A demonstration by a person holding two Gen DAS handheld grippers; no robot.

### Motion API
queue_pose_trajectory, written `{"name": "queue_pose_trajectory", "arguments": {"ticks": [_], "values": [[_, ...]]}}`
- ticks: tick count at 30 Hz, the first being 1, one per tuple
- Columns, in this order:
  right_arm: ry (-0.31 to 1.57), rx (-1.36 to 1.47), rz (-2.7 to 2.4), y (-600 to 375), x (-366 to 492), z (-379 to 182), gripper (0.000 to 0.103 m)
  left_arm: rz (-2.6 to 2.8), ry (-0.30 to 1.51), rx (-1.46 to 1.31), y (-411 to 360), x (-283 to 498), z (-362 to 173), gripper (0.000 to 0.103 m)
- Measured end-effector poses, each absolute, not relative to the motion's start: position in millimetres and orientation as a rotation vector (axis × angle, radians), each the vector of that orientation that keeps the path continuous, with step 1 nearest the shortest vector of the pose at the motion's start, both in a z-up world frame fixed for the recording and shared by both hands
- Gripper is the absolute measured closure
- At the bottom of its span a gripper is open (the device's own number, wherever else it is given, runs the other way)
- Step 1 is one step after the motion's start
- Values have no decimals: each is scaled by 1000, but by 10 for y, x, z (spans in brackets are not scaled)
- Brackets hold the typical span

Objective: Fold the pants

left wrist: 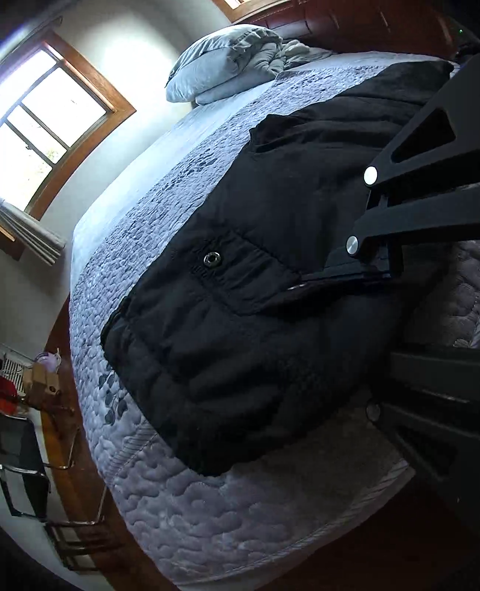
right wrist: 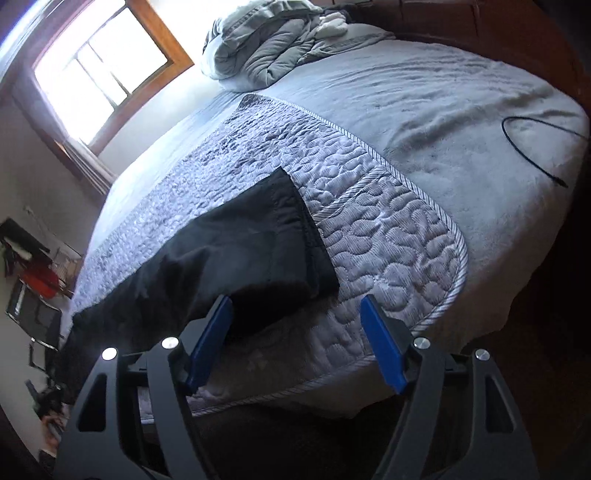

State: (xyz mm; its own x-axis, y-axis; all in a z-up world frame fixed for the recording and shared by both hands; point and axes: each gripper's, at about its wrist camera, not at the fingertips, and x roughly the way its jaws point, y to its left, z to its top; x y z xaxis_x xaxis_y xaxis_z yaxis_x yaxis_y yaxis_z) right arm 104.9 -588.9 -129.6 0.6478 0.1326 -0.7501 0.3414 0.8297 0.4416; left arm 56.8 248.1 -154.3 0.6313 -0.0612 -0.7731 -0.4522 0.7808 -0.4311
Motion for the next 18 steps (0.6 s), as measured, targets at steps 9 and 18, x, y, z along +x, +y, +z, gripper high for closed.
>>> {"name": "queue_pose_trajectory", "arguments": {"ticks": [9,18], "values": [[937,936,41,-5613,1247,-1562,25,260,886,-594,2352,670,-1540,85],[992,915,-55,-5588,1892,-1642,100,266,896,-605,2449,587,-1583,82]]}}
